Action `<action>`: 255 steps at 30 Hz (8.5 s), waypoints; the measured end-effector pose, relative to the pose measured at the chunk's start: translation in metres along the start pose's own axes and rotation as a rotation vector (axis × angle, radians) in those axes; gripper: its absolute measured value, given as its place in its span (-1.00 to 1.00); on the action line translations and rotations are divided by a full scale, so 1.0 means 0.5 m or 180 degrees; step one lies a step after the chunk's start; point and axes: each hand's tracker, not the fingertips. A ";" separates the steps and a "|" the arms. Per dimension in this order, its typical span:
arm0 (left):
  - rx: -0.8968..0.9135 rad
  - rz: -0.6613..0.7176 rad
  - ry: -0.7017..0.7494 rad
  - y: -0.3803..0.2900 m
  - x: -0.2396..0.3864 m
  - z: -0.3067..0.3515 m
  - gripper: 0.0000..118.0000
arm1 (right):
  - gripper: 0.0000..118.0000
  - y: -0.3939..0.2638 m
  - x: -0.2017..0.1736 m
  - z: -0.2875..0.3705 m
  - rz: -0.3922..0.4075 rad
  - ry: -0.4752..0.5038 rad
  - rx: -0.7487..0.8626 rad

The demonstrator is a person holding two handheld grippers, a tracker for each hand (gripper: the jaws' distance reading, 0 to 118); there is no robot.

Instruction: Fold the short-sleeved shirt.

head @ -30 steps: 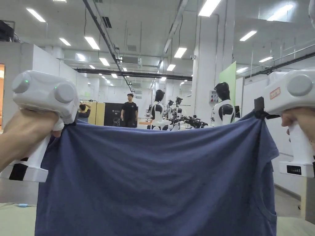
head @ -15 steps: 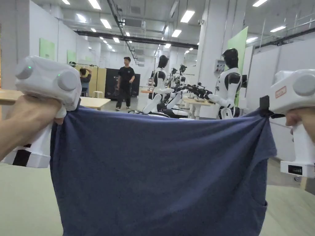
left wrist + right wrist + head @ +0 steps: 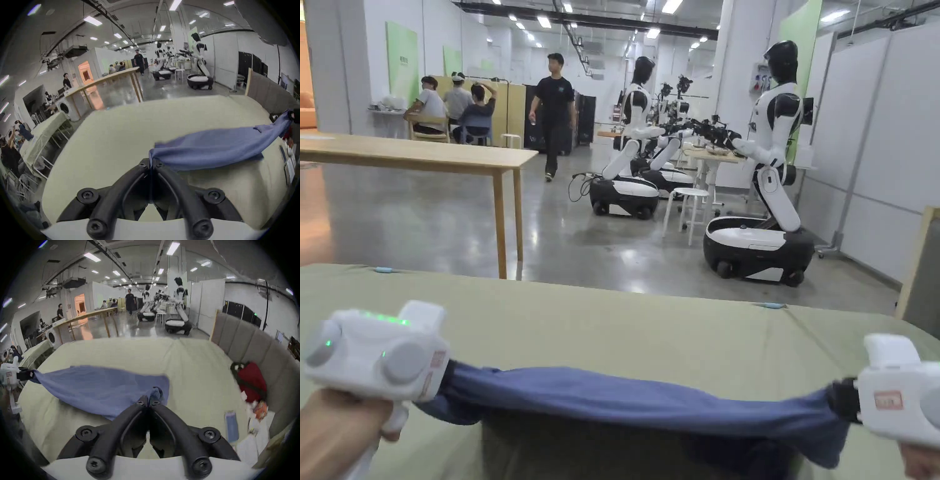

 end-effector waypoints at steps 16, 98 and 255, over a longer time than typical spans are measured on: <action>-0.0171 0.0093 -0.0206 -0.389 -0.066 0.215 -1.00 | -0.97 -0.409 -0.011 0.258 -0.0235 0.0218 -0.0157; -0.0501 0.0170 -0.0662 -0.153 -0.059 -0.032 -0.91 | -0.92 -0.179 0.021 0.008 -0.0009 0.0003 -0.0324; -0.0468 0.0228 -0.0647 -0.191 -0.095 0.026 -0.93 | -0.93 -0.187 0.047 0.053 -0.0194 0.0225 -0.0414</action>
